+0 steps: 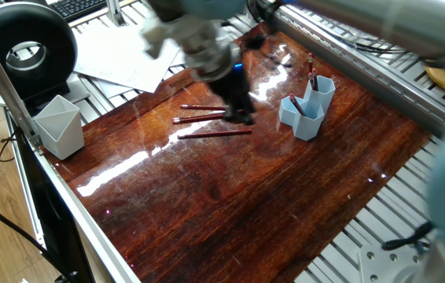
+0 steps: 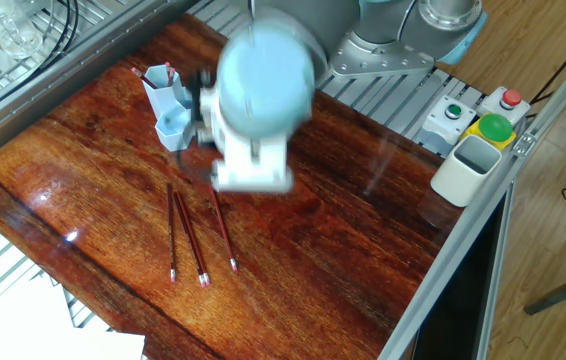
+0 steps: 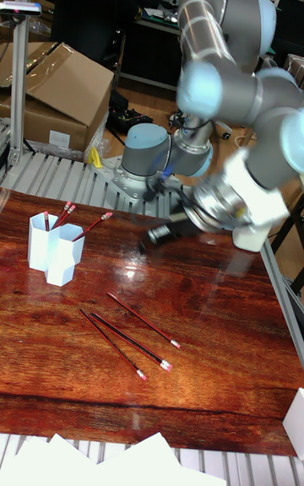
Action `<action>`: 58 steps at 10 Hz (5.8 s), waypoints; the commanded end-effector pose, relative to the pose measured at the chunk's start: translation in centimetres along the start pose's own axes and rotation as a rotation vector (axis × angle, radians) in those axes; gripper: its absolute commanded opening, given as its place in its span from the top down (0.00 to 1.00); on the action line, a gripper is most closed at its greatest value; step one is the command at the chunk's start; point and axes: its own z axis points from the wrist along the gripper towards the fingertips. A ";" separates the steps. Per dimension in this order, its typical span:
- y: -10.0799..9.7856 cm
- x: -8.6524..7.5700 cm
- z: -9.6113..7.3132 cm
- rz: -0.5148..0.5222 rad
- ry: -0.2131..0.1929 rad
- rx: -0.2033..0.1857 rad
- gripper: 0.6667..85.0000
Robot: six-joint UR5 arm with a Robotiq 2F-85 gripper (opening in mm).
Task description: Put the pen into the pen holder
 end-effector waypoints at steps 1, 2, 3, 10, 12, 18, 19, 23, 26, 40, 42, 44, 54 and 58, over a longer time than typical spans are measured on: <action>2.2 -5.9 -1.1 0.004 0.000 -0.003 0.62; 2.2 -6.4 -0.9 0.004 -0.006 0.005 0.62; 1.6 -6.3 -0.7 -0.001 0.000 0.021 0.63; 0.6 -4.7 -0.8 -0.087 0.063 0.058 0.61; -0.3 -4.6 -0.9 -0.097 0.071 0.090 0.61; -0.6 -11.4 1.4 -0.101 0.036 0.118 0.60; -1.0 -12.0 1.7 -0.098 0.032 0.121 0.62; -0.9 -11.8 2.0 -0.147 0.048 0.093 0.60; -0.6 -10.8 2.0 -0.181 0.089 0.074 0.59; -2.1 -14.1 4.6 -0.290 0.070 0.092 0.59; -2.1 -14.4 4.8 -0.291 0.066 0.091 0.60; -2.0 -14.6 5.0 -0.292 0.062 0.090 0.61; -2.5 -11.8 1.1 -0.261 0.052 0.090 1.00; 0.4 -6.8 -5.2 -0.166 0.047 0.090 1.00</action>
